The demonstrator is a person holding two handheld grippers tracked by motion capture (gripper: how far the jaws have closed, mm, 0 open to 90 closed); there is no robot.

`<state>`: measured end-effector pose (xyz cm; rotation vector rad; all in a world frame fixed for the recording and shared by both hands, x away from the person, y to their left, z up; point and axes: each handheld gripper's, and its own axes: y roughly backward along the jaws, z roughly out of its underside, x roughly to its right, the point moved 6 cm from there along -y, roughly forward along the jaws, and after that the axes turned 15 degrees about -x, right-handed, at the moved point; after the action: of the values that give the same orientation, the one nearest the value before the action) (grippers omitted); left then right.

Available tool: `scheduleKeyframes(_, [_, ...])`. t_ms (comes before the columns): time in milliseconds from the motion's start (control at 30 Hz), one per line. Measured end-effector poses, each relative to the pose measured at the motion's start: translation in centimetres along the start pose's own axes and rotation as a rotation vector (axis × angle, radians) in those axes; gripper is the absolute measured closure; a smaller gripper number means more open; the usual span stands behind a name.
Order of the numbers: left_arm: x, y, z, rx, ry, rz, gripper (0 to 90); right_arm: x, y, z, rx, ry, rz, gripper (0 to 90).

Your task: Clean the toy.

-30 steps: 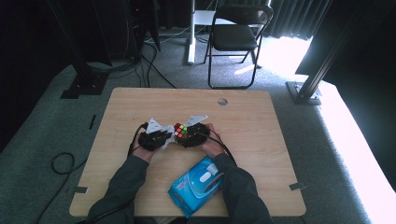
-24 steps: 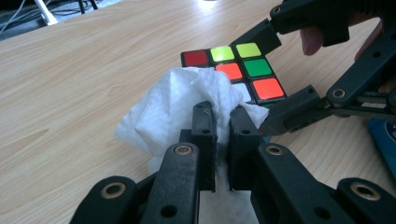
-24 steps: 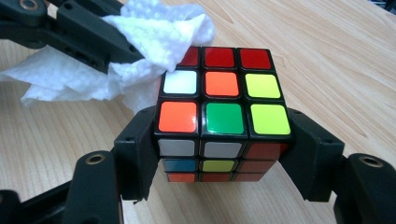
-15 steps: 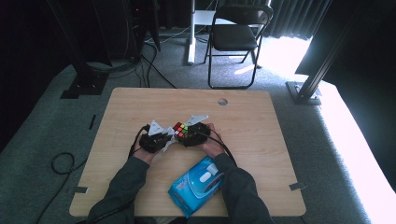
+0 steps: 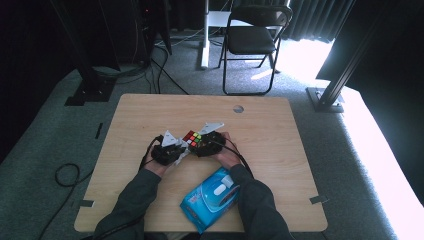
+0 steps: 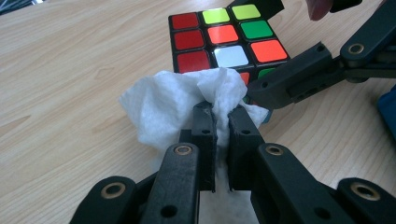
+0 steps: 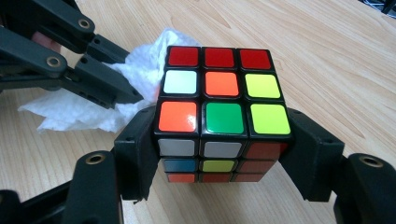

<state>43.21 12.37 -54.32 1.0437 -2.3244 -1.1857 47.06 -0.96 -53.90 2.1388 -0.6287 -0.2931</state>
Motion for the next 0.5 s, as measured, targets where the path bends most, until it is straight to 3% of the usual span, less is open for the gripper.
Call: scheduleKeyframes(500, [0.0, -1.4, 0.9, -0.043, 0.007, 0.007, 83.8, 0.1, 0.2, 0.0, 0.016, -0.009, -0.012, 34.4])
